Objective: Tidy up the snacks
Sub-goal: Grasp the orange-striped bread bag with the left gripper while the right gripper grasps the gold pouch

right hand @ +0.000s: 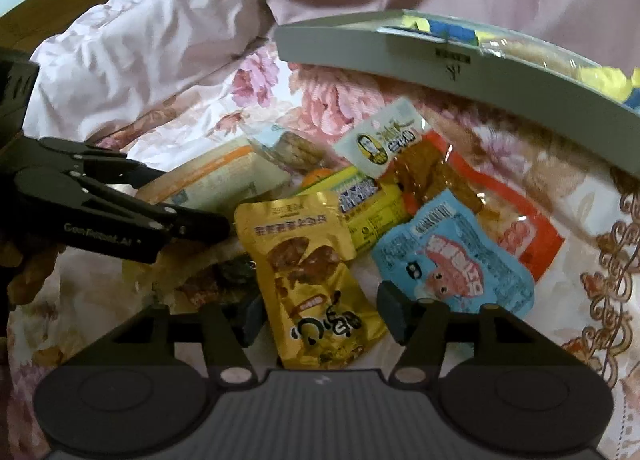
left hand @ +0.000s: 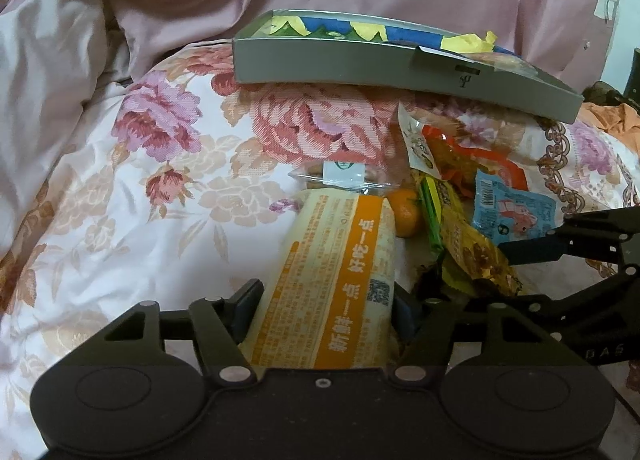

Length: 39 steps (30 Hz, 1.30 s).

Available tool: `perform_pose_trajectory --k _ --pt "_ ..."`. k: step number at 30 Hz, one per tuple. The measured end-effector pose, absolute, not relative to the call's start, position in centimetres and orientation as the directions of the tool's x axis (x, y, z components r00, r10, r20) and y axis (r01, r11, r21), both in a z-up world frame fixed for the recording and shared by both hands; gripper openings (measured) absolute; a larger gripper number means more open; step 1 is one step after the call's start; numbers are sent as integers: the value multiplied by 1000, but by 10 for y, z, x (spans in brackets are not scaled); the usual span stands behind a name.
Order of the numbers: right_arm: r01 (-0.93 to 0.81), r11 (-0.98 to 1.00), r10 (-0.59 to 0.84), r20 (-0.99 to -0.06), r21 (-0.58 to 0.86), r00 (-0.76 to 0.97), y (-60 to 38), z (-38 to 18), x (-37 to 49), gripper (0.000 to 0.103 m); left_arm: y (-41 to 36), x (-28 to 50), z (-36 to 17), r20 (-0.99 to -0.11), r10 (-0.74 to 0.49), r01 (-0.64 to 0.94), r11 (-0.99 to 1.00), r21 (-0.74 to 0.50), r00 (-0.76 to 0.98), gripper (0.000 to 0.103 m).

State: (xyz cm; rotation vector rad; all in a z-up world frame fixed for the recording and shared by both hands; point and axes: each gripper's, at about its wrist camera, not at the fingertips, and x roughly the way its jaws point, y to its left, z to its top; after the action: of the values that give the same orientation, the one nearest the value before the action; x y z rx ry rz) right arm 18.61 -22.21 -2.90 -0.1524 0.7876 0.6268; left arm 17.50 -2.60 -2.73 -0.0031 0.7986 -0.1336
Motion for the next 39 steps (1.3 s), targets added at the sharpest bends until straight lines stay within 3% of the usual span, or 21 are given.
perform_pose_trajectory --k 17,23,30,39 --pt "-614 789 431 -705 -7 562 -211 -31 177 53 -29 169 -22 -723 -86 57 996 -64 686 55" --pt "-649 737 389 -669 -186 633 -196 -30 155 44 -32 159 -15 -717 -82 51 997 -66 693 52" --pt "-651 697 357 -642 -301 679 -185 -31 140 42 -39 146 -7 -704 -81 66 997 -49 706 50" --pt "-594 639 311 -542 -488 781 -176 -29 117 42 -45 137 12 -657 -71 61 997 -39 751 50"
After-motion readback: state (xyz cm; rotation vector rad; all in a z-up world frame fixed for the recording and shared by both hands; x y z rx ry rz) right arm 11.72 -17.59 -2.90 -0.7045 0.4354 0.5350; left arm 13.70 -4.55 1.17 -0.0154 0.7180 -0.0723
